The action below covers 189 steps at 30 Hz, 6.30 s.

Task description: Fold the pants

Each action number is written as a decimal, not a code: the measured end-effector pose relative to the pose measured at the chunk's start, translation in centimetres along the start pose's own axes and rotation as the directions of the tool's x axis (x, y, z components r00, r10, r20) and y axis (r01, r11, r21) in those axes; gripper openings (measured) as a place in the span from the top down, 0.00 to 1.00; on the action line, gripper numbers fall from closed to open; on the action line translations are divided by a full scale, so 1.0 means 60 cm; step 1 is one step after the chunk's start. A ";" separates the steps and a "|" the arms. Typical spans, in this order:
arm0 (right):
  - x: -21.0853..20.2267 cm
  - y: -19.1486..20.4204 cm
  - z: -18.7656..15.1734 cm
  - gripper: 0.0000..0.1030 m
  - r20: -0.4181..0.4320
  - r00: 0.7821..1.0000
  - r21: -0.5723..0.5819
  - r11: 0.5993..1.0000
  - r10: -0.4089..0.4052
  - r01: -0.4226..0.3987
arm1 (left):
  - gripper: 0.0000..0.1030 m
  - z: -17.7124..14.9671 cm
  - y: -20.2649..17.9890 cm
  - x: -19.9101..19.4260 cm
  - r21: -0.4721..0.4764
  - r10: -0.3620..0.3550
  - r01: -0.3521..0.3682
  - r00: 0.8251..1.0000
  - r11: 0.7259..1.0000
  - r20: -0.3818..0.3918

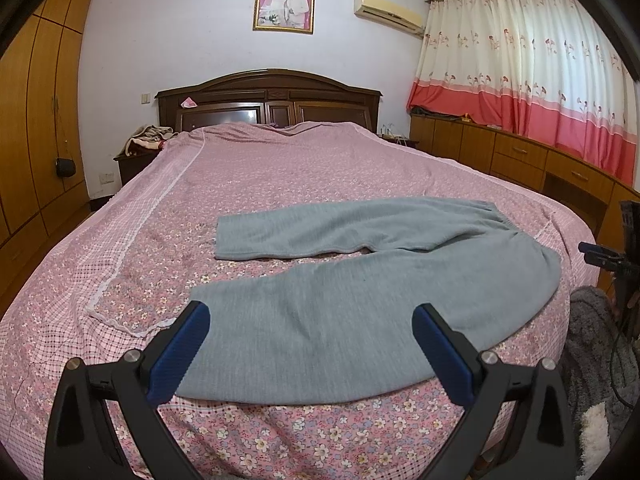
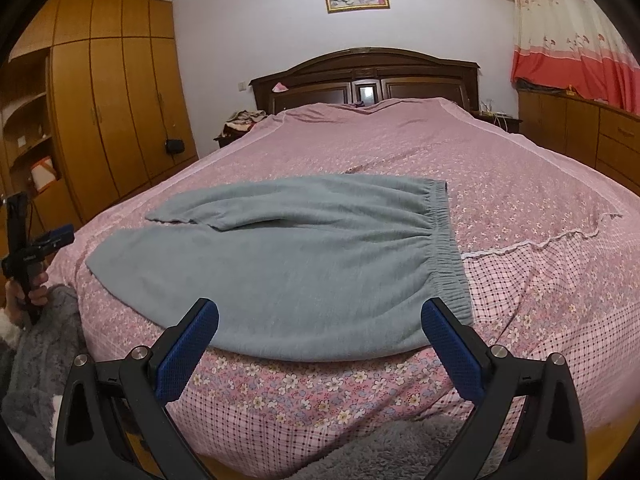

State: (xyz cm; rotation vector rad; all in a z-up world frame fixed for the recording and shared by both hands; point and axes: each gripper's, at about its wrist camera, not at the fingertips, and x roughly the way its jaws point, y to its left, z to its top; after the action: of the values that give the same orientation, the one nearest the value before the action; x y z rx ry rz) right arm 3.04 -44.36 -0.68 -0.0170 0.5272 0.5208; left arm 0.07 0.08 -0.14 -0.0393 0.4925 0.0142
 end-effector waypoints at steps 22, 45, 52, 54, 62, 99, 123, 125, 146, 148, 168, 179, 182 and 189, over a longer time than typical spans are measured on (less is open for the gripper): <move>0.001 0.007 0.002 0.00 -0.012 1.000 0.000 1.000 0.016 -0.016 | 0.00 0.000 -0.003 0.000 -0.004 -0.004 0.004 1.000 1.000 -0.004; 0.013 0.016 -0.001 0.00 -0.039 0.999 -0.039 0.999 0.007 -0.009 | 0.00 0.000 -0.003 0.000 -0.003 -0.004 0.004 1.000 1.000 -0.006; 0.031 0.014 0.010 0.00 -0.096 0.993 -0.031 0.997 0.068 -0.071 | 0.00 0.007 -0.005 0.016 0.006 -0.044 0.045 0.998 0.999 -0.054; 0.038 0.018 0.016 0.00 -0.113 0.988 -0.038 0.993 0.103 -0.108 | 0.00 0.014 -0.011 0.025 0.027 -0.052 0.054 0.996 0.998 -0.071; 0.085 0.032 0.090 0.00 -0.045 0.983 -0.176 0.967 0.179 -0.184 | 0.00 0.088 -0.037 0.099 0.172 -0.109 0.120 0.991 0.978 -0.071; 0.716 0.052 0.340 0.63 -0.786 0.619 -0.426 0.708 0.021 -0.564 | 0.35 0.265 -0.184 0.692 0.556 -0.106 0.559 0.758 0.615 -0.644; 0.460 0.146 0.247 0.97 -0.401 0.906 -0.890 0.291 -0.133 -0.351 | 0.94 0.239 -0.185 0.575 0.582 -0.129 0.527 0.799 0.619 -0.587; 0.454 0.148 0.231 0.97 -0.359 0.922 -0.912 0.265 -0.146 -0.313 | 0.94 0.237 -0.188 0.544 0.630 -0.108 0.486 0.835 0.605 -0.540; 0.147 0.254 -0.019 0.97 0.031 0.994 -0.992 0.121 -0.109 0.044 | 0.97 0.020 -0.314 0.097 0.847 0.084 -0.089 0.995 0.524 0.053; 0.136 0.247 -0.029 0.97 0.019 0.994 -0.990 0.137 -0.107 0.034 | 0.97 -0.015 -0.328 0.074 0.851 0.088 -0.065 0.996 0.522 0.023; 0.102 0.279 -0.149 0.97 -0.003 0.992 -1.000 0.027 -0.125 0.000 | 0.97 -0.225 -0.361 0.011 0.916 0.132 -0.025 0.991 0.401 -0.031; 0.101 0.279 -0.207 0.97 0.037 0.989 -0.997 -0.076 -0.144 0.027 | 0.97 -0.303 -0.372 0.009 0.933 0.162 -0.019 0.986 0.360 -0.042; 0.098 0.276 -0.201 0.97 0.042 0.989 -0.997 -0.066 -0.140 0.033 | 0.97 -0.299 -0.371 0.011 0.928 0.169 -0.022 0.985 0.372 -0.044; 0.100 0.269 -0.116 0.97 0.139 0.980 -0.988 -0.081 -0.142 0.128 | 0.97 -0.240 -0.364 0.019 0.913 0.171 -0.088 0.985 0.399 0.020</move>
State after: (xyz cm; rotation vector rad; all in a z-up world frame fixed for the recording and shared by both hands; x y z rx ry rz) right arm -3.58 -28.49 -7.75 -1.6165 -0.0160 0.6069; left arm -5.22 -22.34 -12.63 1.1293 0.5260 -0.1107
